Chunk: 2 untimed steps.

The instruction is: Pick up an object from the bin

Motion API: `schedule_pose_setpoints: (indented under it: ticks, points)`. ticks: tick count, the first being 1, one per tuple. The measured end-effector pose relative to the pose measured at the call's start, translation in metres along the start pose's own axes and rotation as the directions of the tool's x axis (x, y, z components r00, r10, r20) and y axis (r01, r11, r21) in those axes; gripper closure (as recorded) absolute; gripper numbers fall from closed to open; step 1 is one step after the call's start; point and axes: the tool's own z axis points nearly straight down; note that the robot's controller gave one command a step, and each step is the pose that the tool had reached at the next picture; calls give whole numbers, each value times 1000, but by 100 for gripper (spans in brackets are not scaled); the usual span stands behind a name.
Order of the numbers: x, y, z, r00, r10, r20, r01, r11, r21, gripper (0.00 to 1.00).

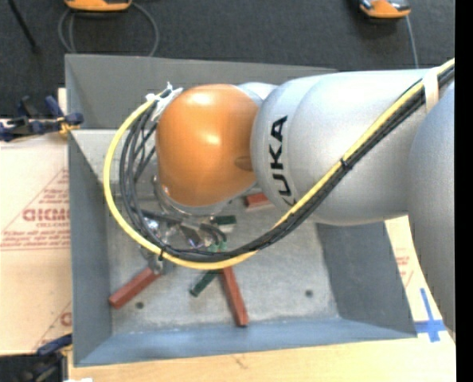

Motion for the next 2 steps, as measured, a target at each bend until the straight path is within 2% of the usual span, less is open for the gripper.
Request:
schedule_pose_setpoints:
  ticks: [1,2]
  points:
    - [2,2,5,1000,1,-8,-1,1000,-4,0]
    - [-11,-4,154,981,-192,-14,192,981,-4,0]
